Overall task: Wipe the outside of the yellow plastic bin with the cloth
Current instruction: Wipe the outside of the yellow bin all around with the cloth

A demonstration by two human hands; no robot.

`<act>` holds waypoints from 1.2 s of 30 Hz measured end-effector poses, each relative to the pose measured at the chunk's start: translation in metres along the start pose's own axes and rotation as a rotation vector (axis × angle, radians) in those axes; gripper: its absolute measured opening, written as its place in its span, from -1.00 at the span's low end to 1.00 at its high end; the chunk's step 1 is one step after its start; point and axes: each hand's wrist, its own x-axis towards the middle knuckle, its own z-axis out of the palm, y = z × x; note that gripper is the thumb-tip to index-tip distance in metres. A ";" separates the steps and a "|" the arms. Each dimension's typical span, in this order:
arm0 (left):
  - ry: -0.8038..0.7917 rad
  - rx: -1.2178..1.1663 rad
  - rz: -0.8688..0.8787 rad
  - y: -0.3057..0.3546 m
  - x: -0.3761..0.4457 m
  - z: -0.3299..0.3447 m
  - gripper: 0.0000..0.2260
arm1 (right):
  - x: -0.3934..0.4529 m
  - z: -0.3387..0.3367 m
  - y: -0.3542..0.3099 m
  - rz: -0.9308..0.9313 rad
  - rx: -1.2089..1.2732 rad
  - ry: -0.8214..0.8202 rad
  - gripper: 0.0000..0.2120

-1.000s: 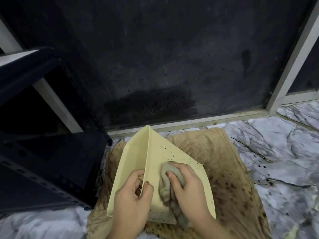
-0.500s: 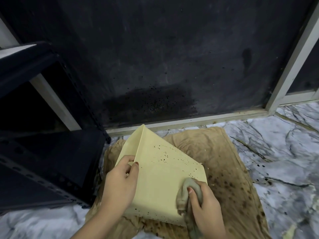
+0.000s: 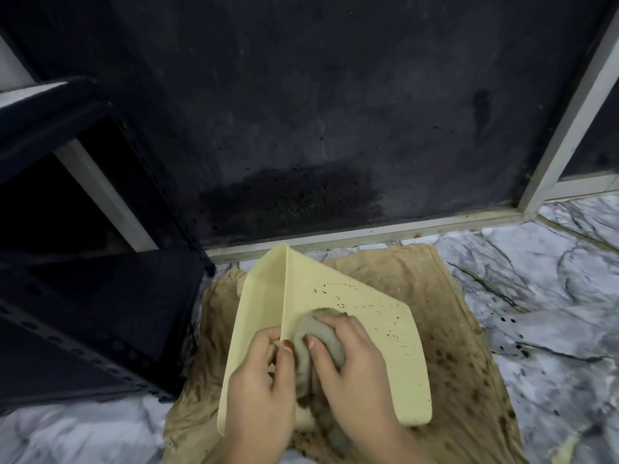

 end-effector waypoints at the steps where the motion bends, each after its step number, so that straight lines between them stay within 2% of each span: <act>1: -0.002 0.006 0.007 -0.001 -0.002 0.002 -0.80 | 0.002 -0.002 0.006 0.026 0.015 0.004 -0.78; 6: -0.039 0.015 -0.007 0.001 -0.001 0.004 -0.81 | 0.012 -0.015 0.041 0.157 -0.006 0.059 -0.84; 15: 0.009 -0.005 -0.110 0.001 0.001 0.003 -0.79 | -0.016 -0.048 0.121 0.473 -0.102 0.136 -0.87; 20: 0.010 0.017 -0.134 0.002 0.000 0.002 -0.77 | -0.047 -0.055 0.130 0.612 -0.086 0.128 -0.78; 22: 0.005 0.046 -0.125 0.003 -0.001 0.002 -0.75 | -0.059 -0.045 0.115 0.564 -0.075 0.175 -0.78; 24: -0.006 0.058 -0.108 0.005 -0.003 0.003 -0.75 | -0.067 -0.033 0.091 0.407 -0.052 0.202 -0.80; 26: -0.025 0.057 -0.093 0.007 -0.005 0.003 -0.76 | -0.067 -0.023 0.064 0.290 -0.039 0.160 -0.73; 30: -0.052 0.069 -0.011 0.007 -0.013 0.004 -0.80 | -0.043 -0.008 0.018 0.084 0.009 0.069 -0.77; 33: -0.076 0.111 0.071 0.008 -0.017 0.003 -0.79 | -0.014 -0.008 -0.001 0.020 0.024 0.043 -0.79; 36: -0.107 0.134 0.094 0.009 -0.015 0.001 -0.71 | 0.008 -0.010 0.001 0.037 0.058 0.058 -0.83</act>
